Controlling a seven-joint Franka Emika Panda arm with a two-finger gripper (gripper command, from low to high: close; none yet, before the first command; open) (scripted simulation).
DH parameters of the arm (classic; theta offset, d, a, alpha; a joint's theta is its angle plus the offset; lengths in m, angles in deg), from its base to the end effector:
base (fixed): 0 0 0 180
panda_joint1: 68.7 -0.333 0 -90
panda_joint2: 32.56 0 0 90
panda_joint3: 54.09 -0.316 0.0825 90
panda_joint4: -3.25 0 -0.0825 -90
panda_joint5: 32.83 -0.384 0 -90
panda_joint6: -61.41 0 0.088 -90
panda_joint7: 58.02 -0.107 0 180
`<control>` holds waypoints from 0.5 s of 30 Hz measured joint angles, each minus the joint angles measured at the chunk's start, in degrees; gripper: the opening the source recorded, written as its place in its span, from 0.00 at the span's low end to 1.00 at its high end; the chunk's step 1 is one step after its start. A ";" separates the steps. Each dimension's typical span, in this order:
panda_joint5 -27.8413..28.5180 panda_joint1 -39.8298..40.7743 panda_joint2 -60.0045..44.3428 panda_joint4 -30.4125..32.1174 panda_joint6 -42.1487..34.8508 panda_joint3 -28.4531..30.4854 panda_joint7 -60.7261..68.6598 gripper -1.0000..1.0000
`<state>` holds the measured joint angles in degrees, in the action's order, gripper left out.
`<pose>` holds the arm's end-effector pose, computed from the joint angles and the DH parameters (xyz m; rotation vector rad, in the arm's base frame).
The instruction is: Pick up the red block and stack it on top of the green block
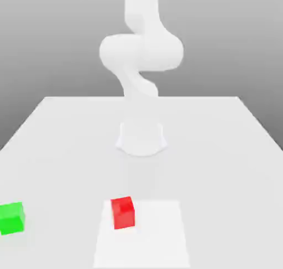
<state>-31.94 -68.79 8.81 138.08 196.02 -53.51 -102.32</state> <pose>0.3780 -0.0047 0.6612 -2.5216 1.0291 -0.9523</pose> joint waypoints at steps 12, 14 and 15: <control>2.30 -0.01 -25.61 16.57 16.14 4.47 10.67 0.50; 1.98 -0.04 -30.06 19.41 18.94 5.29 13.03 0.50; 1.68 -0.03 -32.19 20.78 20.29 5.61 14.26 0.50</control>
<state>-30.26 -68.82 -23.39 158.86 216.31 -47.90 -88.05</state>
